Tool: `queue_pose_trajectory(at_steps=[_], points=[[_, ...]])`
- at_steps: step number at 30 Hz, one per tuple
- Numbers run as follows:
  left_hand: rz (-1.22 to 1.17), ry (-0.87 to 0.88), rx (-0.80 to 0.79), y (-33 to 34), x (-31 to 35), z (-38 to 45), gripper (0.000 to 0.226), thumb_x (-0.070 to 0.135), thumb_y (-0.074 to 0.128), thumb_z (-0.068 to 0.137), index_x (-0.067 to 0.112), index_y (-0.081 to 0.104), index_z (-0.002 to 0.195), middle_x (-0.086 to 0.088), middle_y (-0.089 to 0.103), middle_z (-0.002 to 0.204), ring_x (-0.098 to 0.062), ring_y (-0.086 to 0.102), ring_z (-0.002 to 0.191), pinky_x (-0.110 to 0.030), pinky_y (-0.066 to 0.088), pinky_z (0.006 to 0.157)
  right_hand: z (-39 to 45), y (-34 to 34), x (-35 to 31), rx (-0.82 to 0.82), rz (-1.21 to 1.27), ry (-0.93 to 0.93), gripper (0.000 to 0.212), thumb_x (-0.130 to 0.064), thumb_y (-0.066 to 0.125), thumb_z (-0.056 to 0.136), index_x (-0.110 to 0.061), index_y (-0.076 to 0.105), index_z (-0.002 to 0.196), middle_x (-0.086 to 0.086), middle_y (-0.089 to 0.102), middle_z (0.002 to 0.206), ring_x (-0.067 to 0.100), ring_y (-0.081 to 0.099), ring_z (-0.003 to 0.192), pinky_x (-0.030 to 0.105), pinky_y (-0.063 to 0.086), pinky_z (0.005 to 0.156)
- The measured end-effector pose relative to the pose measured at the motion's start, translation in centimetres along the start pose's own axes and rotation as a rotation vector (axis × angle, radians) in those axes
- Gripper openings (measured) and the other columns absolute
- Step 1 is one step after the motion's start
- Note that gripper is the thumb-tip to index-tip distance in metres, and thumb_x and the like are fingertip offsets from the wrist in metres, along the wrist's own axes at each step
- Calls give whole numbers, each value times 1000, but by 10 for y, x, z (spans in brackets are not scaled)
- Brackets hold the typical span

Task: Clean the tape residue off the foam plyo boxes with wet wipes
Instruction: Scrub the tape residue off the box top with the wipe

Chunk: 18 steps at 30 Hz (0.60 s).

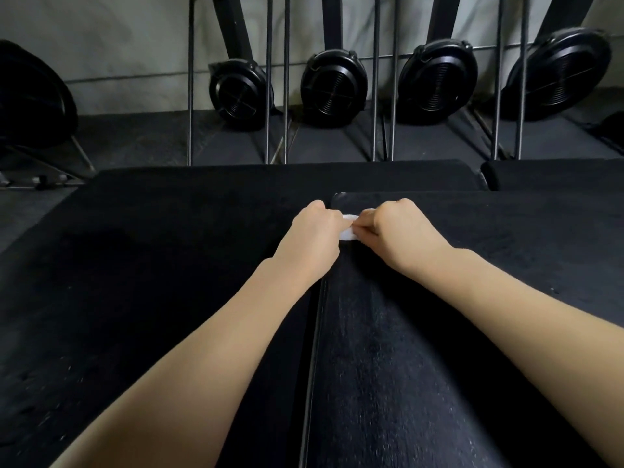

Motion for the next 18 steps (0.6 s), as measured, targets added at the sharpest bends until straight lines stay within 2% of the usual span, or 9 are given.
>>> queue_pose_trajectory(at_steps=[3, 6, 8, 9, 11, 13, 15, 18], points=[[-30, 12, -27, 1, 4, -20, 50, -3, 45, 92, 27, 63, 129, -4, 44, 93, -17, 39, 79, -29, 42, 68, -19, -2, -13, -11, 10, -43, 29, -27, 48, 102, -16, 74, 99, 4, 71, 93, 29, 59, 80, 42, 50, 78], [-26, 7, -42, -6, 13, -51, 36, 0, 45, 95, 16, 65, 121, -8, 51, 99, -19, 44, 87, -25, 37, 73, -45, -5, -23, -26, 39, -28, 28, -28, 50, 101, -13, 74, 95, 5, 72, 87, 28, 62, 78, 41, 53, 75], [-61, 20, -46, -9, 19, -68, 38, 0, 46, 94, 18, 65, 122, -12, 56, 109, -26, 53, 94, -25, 34, 74, -58, -7, -29, -47, 48, -20, 29, -30, 51, 101, -14, 75, 95, 4, 71, 84, 26, 62, 78, 40, 53, 74], [-59, 24, -46, -9, 21, -73, 41, -1, 45, 94, 20, 64, 124, -12, 53, 106, -23, 52, 85, -24, 34, 69, -63, -7, -32, -59, 34, -26, 30, -31, 51, 102, -14, 74, 94, 4, 71, 85, 26, 62, 78, 40, 52, 74], [-20, 11, -52, -8, 20, -74, 45, -3, 42, 92, 20, 61, 126, -7, 42, 95, -11, 33, 64, -24, 29, 55, -65, -7, -34, -74, 13, -26, 32, -31, 48, 104, -12, 72, 93, 4, 69, 85, 26, 61, 80, 40, 50, 75], [34, 4, -50, -8, 20, -66, 44, -5, 42, 91, 18, 60, 125, -5, 40, 95, -7, 22, 61, -24, 25, 51, -57, -8, -32, -62, -10, -30, 35, -32, 47, 105, -11, 70, 90, 5, 67, 85, 26, 58, 78, 39, 48, 74], [61, -6, -50, -8, 20, -51, 39, -6, 42, 91, 13, 60, 120, -7, 45, 97, -6, 20, 60, -22, 24, 48, -43, -5, -25, -50, -23, -23, 40, -38, 45, 106, -10, 68, 88, 5, 66, 84, 25, 53, 74, 39, 48, 74], [78, -23, -29, -6, 10, -18, 31, -4, 43, 91, 10, 60, 114, -8, 51, 103, -6, 19, 60, -24, 23, 49, -13, 2, -6, -48, -25, 13, 37, -34, 46, 105, -10, 70, 90, 6, 68, 87, 26, 54, 76, 40, 49, 76]])
Point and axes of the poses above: each hand's wrist, its own z-axis towards the middle knuckle, its own y-axis out of the palm, x = y × z, the point moved 10 cm from there along z, towards the middle knuckle
